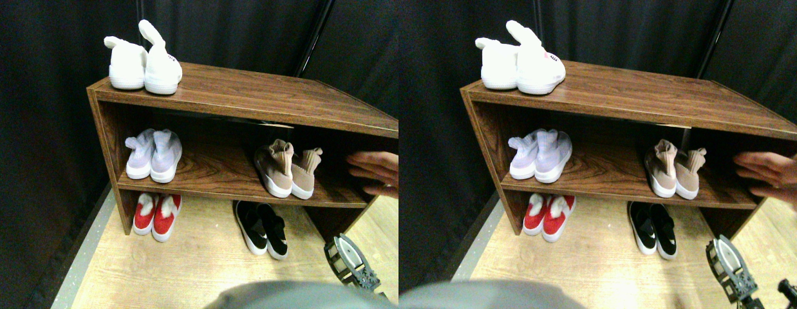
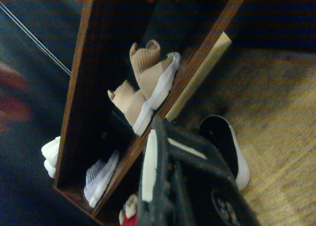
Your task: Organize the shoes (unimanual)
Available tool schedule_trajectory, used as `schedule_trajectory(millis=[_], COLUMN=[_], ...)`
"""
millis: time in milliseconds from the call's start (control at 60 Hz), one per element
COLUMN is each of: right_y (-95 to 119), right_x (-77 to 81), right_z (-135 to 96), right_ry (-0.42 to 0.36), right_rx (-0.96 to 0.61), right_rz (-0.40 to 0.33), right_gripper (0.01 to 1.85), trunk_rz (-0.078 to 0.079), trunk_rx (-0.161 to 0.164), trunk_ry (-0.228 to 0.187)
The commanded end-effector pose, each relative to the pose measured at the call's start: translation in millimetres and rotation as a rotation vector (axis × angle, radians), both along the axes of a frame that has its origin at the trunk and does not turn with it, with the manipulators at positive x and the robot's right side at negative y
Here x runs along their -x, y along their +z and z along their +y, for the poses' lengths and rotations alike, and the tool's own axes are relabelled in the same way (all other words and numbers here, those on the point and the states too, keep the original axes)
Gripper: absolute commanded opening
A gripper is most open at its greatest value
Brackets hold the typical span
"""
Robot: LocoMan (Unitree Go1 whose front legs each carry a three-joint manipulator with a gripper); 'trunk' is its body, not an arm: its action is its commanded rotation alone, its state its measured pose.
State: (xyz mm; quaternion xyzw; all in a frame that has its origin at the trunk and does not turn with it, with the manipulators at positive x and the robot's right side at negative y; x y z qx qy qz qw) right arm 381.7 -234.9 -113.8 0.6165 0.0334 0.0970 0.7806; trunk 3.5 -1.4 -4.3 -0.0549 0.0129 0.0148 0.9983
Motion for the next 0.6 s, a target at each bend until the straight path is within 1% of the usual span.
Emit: schedule_trajectory(millis=[17, 250, 383, 450, 600], right_y=[8.4, 7.5, 6.0, 6.0, 5.0], right_x=[2.8, 3.5, 2.2, 2.7, 1.5], right_z=[5.4, 5.2, 4.8, 5.3, 5.3], right_ry=[0.019, -0.01, 0.012, 0.0, -0.017], right_rx=[0.0, 0.01, 0.001, -0.004, 0.012], right_rz=[-0.052, -0.06, -0.065, -0.054, -0.064], right_gripper=[0.06, 0.06, 0.06, 0.06, 0.06], trunk_rz=[-0.029, -0.029, -0.03, -0.029, -0.023], trunk_rx=[0.007, 0.005, 0.002, -0.001, -0.001], trunk_ry=[0.007, 0.007, 0.005, 0.004, 0.001])
